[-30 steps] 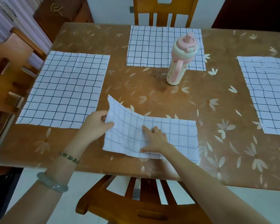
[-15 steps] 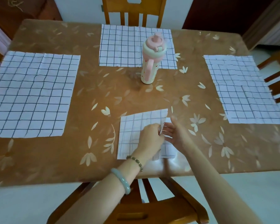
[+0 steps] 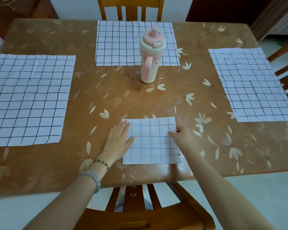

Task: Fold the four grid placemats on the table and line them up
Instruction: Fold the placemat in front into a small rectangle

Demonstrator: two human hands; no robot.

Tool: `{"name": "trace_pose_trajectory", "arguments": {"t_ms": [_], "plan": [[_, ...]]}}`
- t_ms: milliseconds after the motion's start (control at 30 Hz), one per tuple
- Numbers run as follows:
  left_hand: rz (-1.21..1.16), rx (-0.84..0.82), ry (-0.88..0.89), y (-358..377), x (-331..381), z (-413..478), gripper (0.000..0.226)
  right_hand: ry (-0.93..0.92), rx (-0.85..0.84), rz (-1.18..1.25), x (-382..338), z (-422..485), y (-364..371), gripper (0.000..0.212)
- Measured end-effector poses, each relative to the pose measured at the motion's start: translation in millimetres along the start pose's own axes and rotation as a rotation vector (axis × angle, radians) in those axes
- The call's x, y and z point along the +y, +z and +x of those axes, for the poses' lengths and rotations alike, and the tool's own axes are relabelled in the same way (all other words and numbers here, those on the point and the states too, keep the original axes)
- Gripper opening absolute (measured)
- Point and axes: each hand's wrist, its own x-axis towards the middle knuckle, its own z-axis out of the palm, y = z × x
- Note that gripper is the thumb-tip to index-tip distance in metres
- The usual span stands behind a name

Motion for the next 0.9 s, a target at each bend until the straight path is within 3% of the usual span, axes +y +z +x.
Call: {"name": "trace_pose_trajectory", "arguments": {"t_ms": [133,400,467,567,600,700,800,900], "plan": [[0.203,-0.094,0.069,11,-19,8,0.085,0.030,0.057,-0.007,4,6,4,0.027],[0.262,-0.066,0.133,28,-25,13,0.088,-0.034,0.054,-0.117,9,11,5,0.037],[0.269,-0.070,0.132,31,-26,13,0.088,-0.150,0.153,-0.318,9,8,6,0.045],[0.268,-0.064,0.131,32,-25,13,0.087,-0.534,0.373,-0.775,3,5,21,0.057],[0.266,-0.061,0.131,32,-25,13,0.087,-0.644,0.348,-0.803,-3,2,32,0.054],[0.253,-0.070,0.129,32,-25,13,0.088,-0.868,0.022,-0.807,-14,-6,77,0.044],[0.250,-0.070,0.124,34,-26,13,0.088,-0.794,-0.172,-0.930,-10,-7,109,0.053],[0.265,-0.058,0.126,37,-28,15,0.088,-0.762,-0.144,-0.968,4,6,101,0.058]]}}
